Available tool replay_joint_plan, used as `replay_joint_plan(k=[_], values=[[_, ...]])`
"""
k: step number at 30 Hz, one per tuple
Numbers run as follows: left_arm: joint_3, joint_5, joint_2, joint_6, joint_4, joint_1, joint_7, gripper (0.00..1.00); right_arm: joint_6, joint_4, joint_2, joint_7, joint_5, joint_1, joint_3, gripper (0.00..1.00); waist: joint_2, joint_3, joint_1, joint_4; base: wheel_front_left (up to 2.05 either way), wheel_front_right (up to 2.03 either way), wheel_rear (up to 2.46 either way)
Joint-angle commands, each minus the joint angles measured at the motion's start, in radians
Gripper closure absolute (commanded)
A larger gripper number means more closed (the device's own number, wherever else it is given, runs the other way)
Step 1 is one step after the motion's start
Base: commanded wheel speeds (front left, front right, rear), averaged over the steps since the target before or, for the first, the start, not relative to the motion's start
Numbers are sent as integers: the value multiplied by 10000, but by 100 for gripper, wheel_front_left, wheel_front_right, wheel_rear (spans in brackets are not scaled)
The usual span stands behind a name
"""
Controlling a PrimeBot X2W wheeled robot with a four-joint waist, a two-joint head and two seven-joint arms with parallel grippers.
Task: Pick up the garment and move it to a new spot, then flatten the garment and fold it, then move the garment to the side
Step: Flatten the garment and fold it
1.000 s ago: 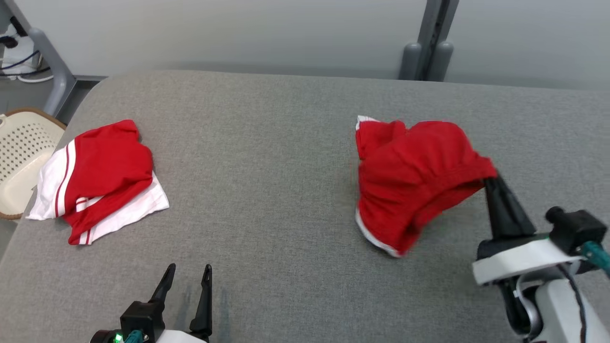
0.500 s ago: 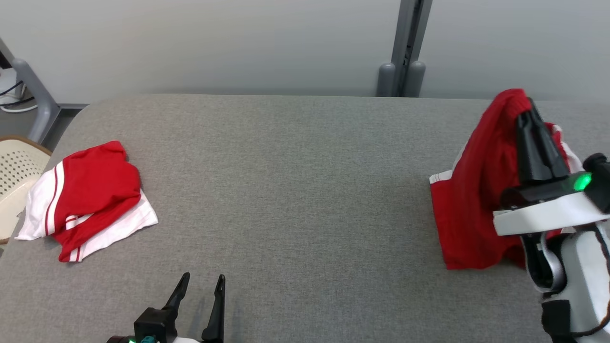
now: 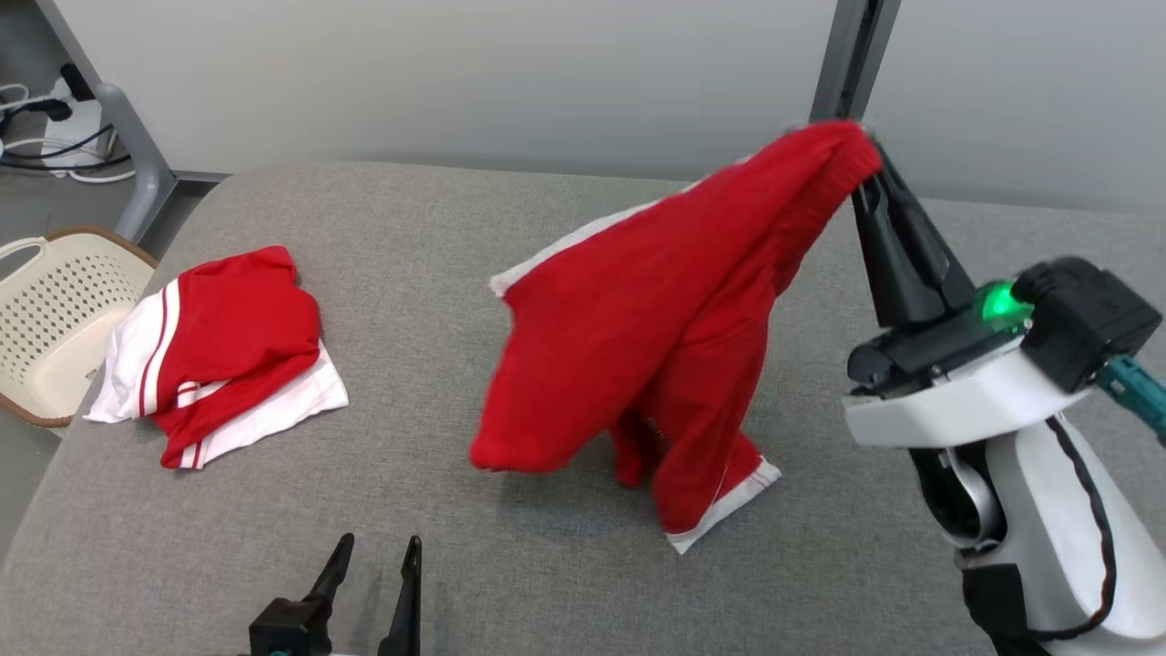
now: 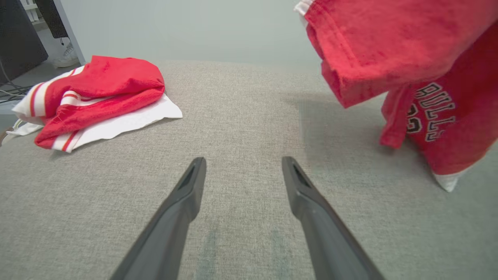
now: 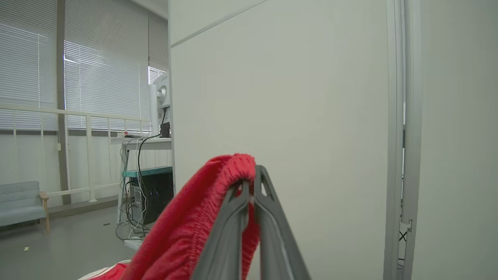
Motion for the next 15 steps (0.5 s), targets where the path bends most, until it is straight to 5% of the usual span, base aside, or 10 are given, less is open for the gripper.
replay_joint_plan(k=[1,8,9,10,11,15], values=[[-56,-26,29,-46,-8,-31,-5,0,1,342,-304,1,-110,407,29,100,0,98,0,-43,0,0,0],[-180,31,27,-60,-18,-289,-5,0,-1,2224,-1193,1,-475,1782,-189,95,0,394,0,-281,0,0,0],[-163,71,30,-69,-5,-301,-5,0,-1,2616,-1314,1,-563,1922,-298,76,0,417,0,-321,0,0,0],[-142,101,35,-83,10,-314,-5,0,-1,3054,-1415,3,-668,2043,-422,24,0,434,0,-359,0,0,0],[-134,123,29,-106,27,-328,-5,0,-1,3368,-1399,1,-674,2070,-569,0,0,450,0,-399,0,0,0],[-99,176,38,-118,45,-373,-5,0,1,4008,-1397,1,-924,2091,-982,0,0,459,0,-532,0,0,0]])
